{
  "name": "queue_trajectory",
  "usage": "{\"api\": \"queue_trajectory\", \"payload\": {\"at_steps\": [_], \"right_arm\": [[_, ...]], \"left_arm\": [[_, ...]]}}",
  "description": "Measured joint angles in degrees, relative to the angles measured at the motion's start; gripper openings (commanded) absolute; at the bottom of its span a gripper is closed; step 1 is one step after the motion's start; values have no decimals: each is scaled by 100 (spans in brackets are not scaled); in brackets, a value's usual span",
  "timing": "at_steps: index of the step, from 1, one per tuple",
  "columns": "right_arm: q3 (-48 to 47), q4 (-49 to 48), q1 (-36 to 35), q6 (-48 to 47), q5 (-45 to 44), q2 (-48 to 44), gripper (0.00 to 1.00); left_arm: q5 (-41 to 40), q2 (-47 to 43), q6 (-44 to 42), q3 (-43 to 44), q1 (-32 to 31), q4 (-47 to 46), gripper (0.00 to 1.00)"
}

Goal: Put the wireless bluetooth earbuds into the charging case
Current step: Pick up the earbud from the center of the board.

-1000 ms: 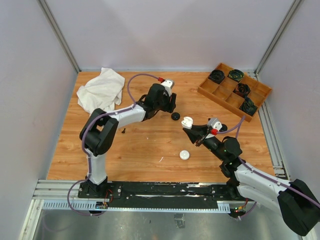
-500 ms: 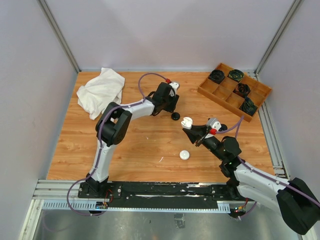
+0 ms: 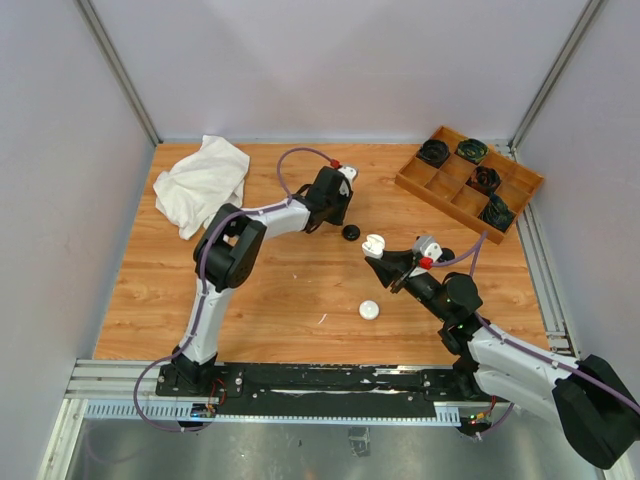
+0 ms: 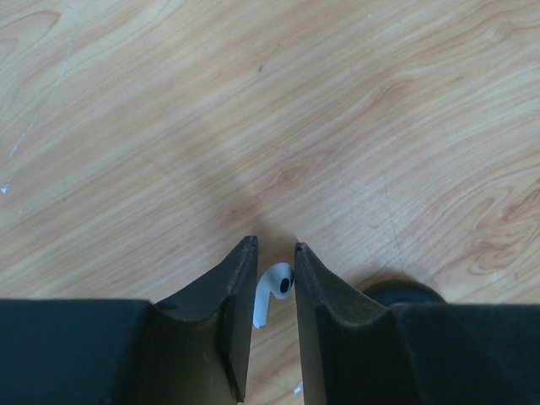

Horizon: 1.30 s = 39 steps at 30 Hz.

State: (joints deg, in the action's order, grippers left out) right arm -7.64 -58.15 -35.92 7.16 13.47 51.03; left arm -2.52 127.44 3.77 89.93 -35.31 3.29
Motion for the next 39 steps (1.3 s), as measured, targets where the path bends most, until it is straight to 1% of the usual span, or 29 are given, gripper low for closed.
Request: {"api": "queue_trajectory", "payload": {"at_steps": [4, 11, 19, 27, 30, 39], "right_arm": [[0, -4, 0, 15, 0, 4, 3], [0, -15, 0, 42, 33, 11, 3], [0, -26, 0, 101, 162, 52, 4], [0, -28, 0, 190, 313, 195, 4], [0, -28, 0, 210, 369, 258, 4], [-2, -31, 0, 273, 444, 332, 6]], "left_arm": [[2, -243, 118, -396, 0, -111, 24], [-20, -933, 378, -1390, 0, -186, 22], [-96, -1891, 817, -2695, 0, -273, 21], [-214, -2710, 1360, -3709, -22, -308, 22], [-291, -2900, 1600, -3936, -68, -310, 24], [-358, -3128, 2037, -4186, -205, -308, 37]]}}
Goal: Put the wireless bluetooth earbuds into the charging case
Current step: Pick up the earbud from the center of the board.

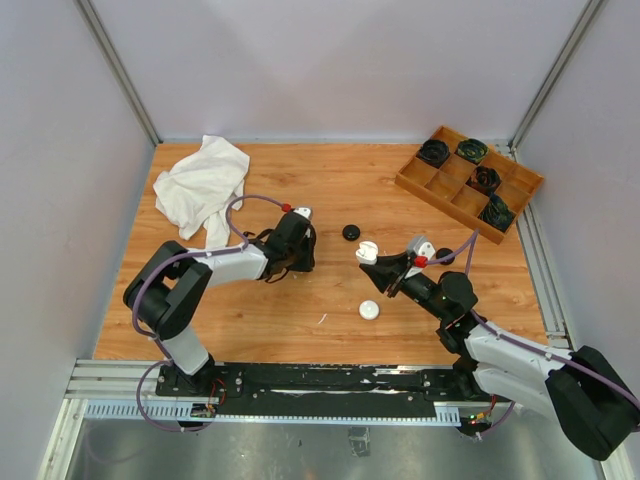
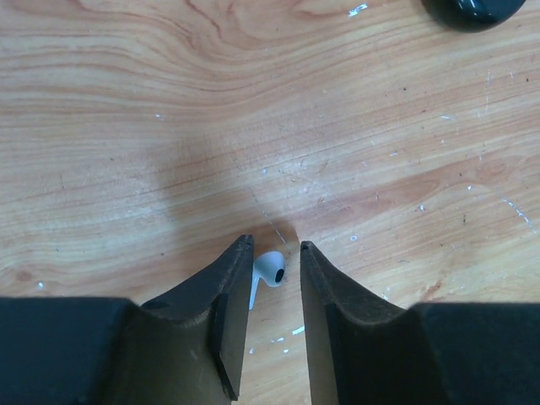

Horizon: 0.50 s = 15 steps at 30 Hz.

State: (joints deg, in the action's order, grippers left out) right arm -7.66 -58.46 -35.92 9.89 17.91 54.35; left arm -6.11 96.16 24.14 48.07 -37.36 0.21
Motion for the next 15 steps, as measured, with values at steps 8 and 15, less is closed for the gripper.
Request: {"api": "queue_trajectory", "payload": {"at_steps": [8, 15], "right_arm": [[0, 0, 0, 35, 11, 0, 6], [0, 0, 0, 46, 15, 0, 6]], "left_arm": [[101, -57, 208, -48, -120, -7, 44], [328, -260, 424, -214, -264, 79, 47]]}}
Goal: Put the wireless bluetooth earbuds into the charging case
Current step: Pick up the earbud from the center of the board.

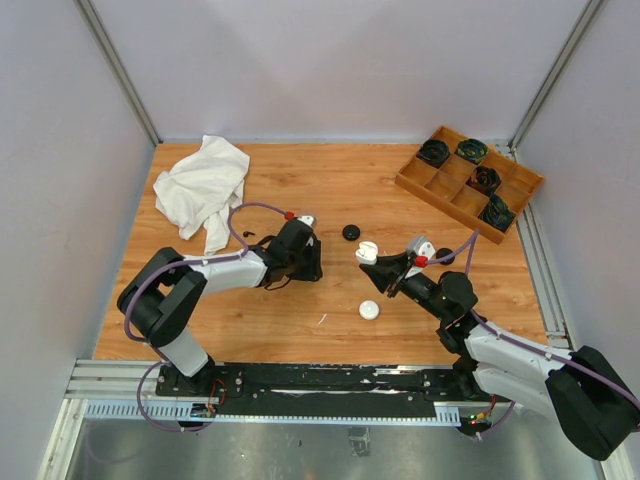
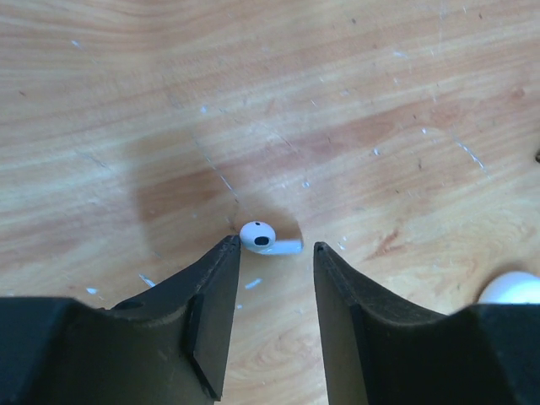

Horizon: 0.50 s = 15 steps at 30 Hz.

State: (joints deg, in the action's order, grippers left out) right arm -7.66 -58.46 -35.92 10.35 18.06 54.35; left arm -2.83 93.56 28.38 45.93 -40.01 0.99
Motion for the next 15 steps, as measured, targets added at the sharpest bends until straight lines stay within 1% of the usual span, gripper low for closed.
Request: {"api": "queue_trajectory", "payload": {"at_steps": [4, 9, 15], "right_arm": [[0, 0, 0, 13, 9, 0, 6], [0, 0, 0, 15, 33, 0, 6], [0, 0, 0, 15, 44, 0, 6]], "left_arm": [[140, -118, 66, -46, -74, 184, 48], [-9, -299, 57, -46, -101, 481, 49], [-140, -306, 57, 52, -101, 647, 43]]}}
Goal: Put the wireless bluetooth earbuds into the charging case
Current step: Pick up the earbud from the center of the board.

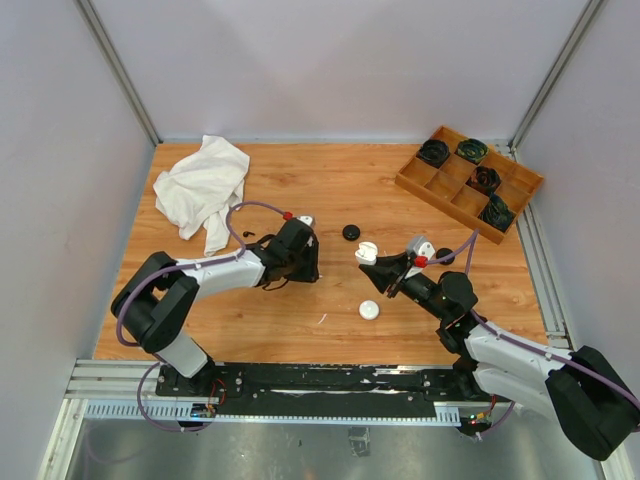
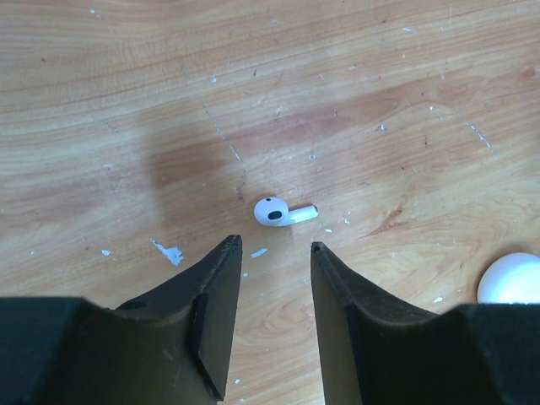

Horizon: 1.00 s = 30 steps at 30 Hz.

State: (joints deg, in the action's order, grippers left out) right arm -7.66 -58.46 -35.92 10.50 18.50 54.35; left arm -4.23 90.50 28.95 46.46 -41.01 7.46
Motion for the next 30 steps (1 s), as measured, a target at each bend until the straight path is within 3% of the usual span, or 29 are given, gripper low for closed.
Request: {"api": "queue_trajectory", "payload": {"at_steps": [20, 30], "right_arm": [[0, 13, 0, 0, -2, -37, 6], [0, 22, 0, -2, -4, -46, 6]], "left_arm": [[302, 774, 17, 675, 0, -120, 43], [251, 745, -173, 756, 0, -46, 42]]}}
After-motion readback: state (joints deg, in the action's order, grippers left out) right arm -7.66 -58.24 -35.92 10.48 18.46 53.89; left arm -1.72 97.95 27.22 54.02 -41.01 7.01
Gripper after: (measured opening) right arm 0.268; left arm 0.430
